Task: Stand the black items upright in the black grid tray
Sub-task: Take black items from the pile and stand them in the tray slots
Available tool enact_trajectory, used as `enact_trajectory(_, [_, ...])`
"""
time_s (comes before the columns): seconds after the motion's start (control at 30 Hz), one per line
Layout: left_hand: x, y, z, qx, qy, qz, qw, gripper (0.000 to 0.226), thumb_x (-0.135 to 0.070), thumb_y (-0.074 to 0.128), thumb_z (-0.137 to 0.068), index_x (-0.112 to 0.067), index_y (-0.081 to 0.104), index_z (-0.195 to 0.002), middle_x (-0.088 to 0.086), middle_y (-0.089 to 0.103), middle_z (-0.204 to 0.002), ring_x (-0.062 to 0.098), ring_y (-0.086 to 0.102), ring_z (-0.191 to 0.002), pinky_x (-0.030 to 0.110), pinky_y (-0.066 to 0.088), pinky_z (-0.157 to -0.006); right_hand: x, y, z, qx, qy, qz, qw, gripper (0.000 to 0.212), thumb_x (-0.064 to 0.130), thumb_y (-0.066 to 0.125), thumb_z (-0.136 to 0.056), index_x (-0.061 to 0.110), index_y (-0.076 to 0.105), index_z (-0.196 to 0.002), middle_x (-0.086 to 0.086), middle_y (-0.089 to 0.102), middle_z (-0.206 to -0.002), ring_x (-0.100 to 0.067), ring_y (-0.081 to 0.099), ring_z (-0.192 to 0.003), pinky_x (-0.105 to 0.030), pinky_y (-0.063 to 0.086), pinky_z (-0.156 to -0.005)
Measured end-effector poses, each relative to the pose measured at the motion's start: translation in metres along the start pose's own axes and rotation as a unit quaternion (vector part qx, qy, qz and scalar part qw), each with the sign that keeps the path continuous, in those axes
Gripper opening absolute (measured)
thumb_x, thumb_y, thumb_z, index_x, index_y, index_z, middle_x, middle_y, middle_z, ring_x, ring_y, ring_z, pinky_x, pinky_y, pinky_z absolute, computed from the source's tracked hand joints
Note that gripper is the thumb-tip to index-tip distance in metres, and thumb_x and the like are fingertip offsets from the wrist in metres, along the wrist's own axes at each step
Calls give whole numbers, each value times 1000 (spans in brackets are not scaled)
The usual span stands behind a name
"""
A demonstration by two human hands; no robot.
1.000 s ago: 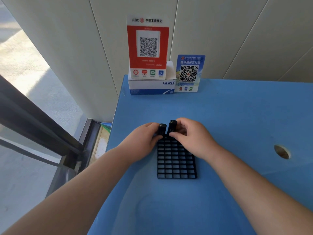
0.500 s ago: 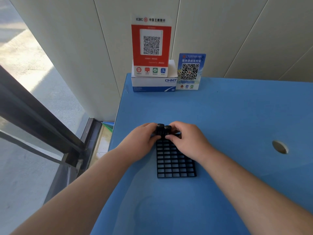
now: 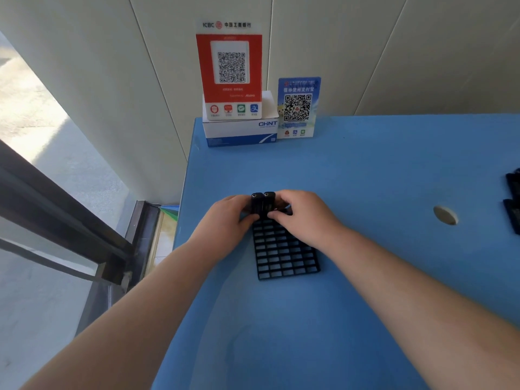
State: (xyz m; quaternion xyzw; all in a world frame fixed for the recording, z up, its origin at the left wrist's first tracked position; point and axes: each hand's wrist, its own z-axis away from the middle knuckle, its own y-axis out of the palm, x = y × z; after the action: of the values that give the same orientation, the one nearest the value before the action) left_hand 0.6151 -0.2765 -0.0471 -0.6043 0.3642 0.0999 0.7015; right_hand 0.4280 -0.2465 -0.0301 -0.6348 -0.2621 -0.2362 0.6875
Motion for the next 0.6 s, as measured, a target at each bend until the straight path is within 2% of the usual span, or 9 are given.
enact_trajectory(0.07, [-1, -1, 2, -6, -12, 23, 1000, 35, -24, 69, -89, -26, 62, -123, -9, 64, -106, 13, 60, -102, 27, 46, -91, -3, -3, 5, -8, -1, -12, 1000, 30, 20, 73, -89, 24, 69, -119, 14, 70, -113, -4, 63, -102, -23, 48, -94])
enact_trajectory(0.13, [-4, -4, 8, -21, -24, 41, 999, 54, -29, 73, -87, -25, 52, -137, -8, 64, -116, 10, 59, -103, 29, 47, -97, -7, -8, 14, -23, -1, -19, 1000, 31, 19, 74, -88, 22, 68, -118, 9, 70, -118, -6, 64, -108, -26, 50, -99])
enact_trajectory(0.23, [-18, -12, 23, -49, -31, 39, 998, 68, -38, 71, -87, -25, 40, -146, -6, 55, -134, 10, 55, -113, 31, 45, -101, -14, -22, 32, -60, -2, -18, 998, 29, 21, 76, -87, 21, 69, -115, 12, 68, -112, -3, 62, -102, -25, 51, -96])
enact_trajectory(0.33, [-39, -22, 39, -114, -21, -43, 992, 62, -44, 63, -91, -25, 41, -145, -5, 47, -143, 17, 47, -129, 36, 41, -108, -19, -43, 55, -105, -13, -25, 994, 27, 21, 76, -86, 22, 68, -111, 14, 65, -106, -2, 61, -96, -23, 51, -90])
enact_trajectory(0.43, [-71, -24, 57, -179, -6, -81, 981, 52, -42, 60, -93, -22, 48, -140, -3, 51, -138, 20, 46, -127, 35, 38, -107, -29, -69, 87, -149, -6, -27, 988, 31, 21, 78, -84, 21, 67, -113, 11, 66, -107, -5, 61, -97, -21, 48, -90])
enact_trajectory(0.53, [-108, -11, 76, -184, 39, -138, 972, 47, -39, 61, -93, -18, 54, -135, -2, 55, -133, 21, 47, -125, 34, 38, -105, -49, -94, 130, -180, 16, -8, 983, 34, 23, 79, -83, 19, 66, -115, 9, 66, -109, -7, 61, -99, -24, 49, -91])
enact_trajectory(0.6, [-133, 6, 88, -158, 69, -176, 969, 46, -37, 61, -93, -16, 56, -133, 0, 57, -133, 24, 48, -124, 37, 39, -105, -66, -109, 163, -187, 40, 15, 981, 36, 25, 78, -82, 18, 66, -116, 7, 65, -110, -9, 61, -101, -28, 50, -94])
